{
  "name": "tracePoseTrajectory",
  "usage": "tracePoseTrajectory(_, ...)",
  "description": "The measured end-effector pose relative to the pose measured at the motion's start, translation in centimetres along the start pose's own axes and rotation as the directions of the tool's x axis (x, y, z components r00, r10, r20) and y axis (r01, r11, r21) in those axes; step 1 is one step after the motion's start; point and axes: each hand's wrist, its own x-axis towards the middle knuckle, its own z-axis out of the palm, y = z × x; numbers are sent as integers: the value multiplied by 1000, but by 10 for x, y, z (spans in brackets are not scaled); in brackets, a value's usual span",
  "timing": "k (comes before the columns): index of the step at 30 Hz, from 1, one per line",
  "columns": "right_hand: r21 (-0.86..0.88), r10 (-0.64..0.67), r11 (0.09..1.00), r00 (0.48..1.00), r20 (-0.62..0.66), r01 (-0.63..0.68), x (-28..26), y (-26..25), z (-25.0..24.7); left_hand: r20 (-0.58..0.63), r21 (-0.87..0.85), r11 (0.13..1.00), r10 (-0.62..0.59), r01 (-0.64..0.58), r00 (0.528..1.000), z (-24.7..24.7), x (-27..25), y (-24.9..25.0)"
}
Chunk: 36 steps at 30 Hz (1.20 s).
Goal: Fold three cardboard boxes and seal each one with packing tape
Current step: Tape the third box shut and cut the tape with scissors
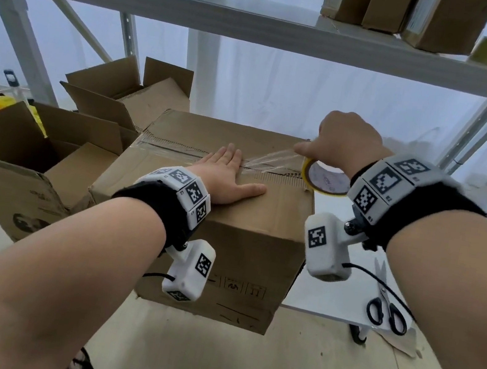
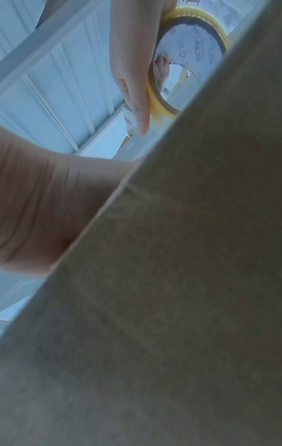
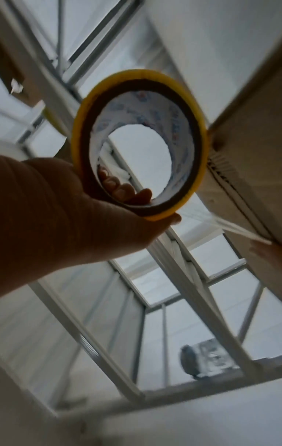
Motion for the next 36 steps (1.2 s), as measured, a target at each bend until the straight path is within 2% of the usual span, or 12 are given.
tracePoseTrajectory(5, 142, 63, 988, 998, 4, -63, 4, 5, 4, 27, 32, 999, -39, 38, 999, -2, 1, 10)
tracePoseTrajectory(13, 176, 93, 980, 995, 26, -96, 11, 7, 1, 31, 57, 996, 63, -65, 998, -2, 8, 37)
tracePoseTrajectory(18, 440, 62, 895, 998, 33, -70, 20, -28, 7, 20, 59, 994, 94, -95, 995, 0, 3, 11)
tracePoseTrajectory(23, 267, -72, 962, 997, 41, 59, 19, -56, 3, 2, 44, 996, 82, -82, 997, 8, -8, -3)
tracePoseTrajectory(26, 188, -82, 979, 996, 30, 75, 12, -47, -1, -12, 35, 996, 86, -85, 996, 10, -8, -3)
tracePoseTrajectory(29, -2, -94, 996, 996, -1, 94, 1, -24, -11, -36, 19, 996, 84, -83, 996, 6, -7, -1)
tracePoseTrajectory(32, -28, -48, 998, 999, 11, 48, -8, 5, -8, -29, 27, 996, 90, -90, 995, 5, -6, 8)
tracePoseTrajectory(36, 28, -16, 999, 1000, 9, 16, -8, 20, 6, -22, 38, 996, 82, -81, 996, 2, -1, 17)
